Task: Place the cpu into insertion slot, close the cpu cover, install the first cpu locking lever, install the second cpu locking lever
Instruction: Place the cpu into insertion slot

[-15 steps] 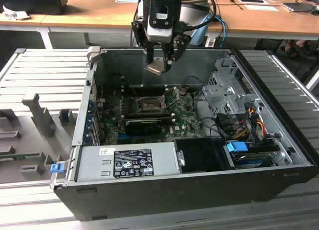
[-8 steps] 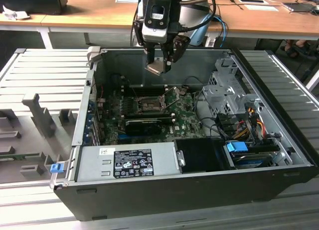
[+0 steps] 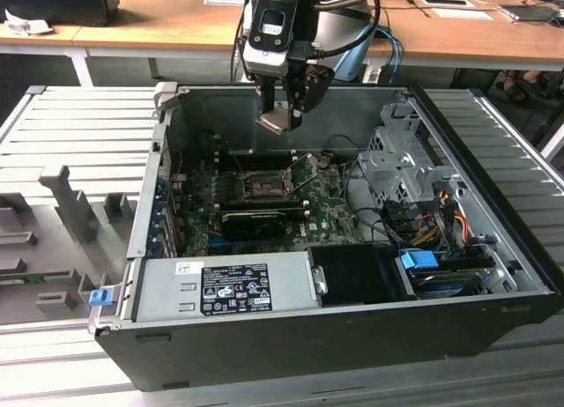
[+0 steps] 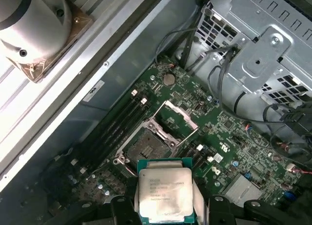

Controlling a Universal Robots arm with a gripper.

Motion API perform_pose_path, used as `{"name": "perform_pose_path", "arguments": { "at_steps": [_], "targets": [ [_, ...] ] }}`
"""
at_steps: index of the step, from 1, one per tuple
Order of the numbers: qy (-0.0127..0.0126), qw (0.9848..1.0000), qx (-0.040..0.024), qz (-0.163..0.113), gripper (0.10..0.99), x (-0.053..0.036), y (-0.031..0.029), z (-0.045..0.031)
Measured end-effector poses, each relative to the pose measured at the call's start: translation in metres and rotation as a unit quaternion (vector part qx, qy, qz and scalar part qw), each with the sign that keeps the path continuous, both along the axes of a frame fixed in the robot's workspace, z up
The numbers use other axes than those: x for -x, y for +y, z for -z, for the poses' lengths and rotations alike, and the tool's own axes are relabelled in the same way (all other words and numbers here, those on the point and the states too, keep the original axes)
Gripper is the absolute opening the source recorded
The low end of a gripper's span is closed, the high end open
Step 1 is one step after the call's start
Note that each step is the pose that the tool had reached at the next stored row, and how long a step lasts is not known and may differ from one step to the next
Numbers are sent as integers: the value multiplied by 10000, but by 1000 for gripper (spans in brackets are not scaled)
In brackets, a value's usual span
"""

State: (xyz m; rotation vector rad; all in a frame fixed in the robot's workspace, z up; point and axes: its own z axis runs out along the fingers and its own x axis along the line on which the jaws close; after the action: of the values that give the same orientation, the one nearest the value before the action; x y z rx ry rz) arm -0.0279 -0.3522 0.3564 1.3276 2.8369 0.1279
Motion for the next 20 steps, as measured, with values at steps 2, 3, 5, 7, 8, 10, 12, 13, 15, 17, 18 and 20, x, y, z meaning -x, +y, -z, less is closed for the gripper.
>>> {"name": "perform_pose_path", "arguments": {
  "at_steps": [2,3,5,7,8,10,12,13,15,17,18,20],
  "targets": [
    [0,9994,1,335,529,0,0,6],
    [0,9991,1,429,529,1,0,7],
    [0,9983,1,585,529,1,0,9],
    [0,9975,1,701,529,2,0,10],
    [0,9972,1,745,529,3,0,12],
    [0,9966,1,823,529,6,0,15],
    [0,9959,1,900,529,7,0,22],
    [0,9956,0,932,529,7,0,28],
    [1,9954,1,956,529,7,0,47],
    [2,9953,3,965,529,7,0,65],
    [2,9953,5,970,529,7,0,78],
    [3,9952,11,981,529,7,0,102]
  ]
}}
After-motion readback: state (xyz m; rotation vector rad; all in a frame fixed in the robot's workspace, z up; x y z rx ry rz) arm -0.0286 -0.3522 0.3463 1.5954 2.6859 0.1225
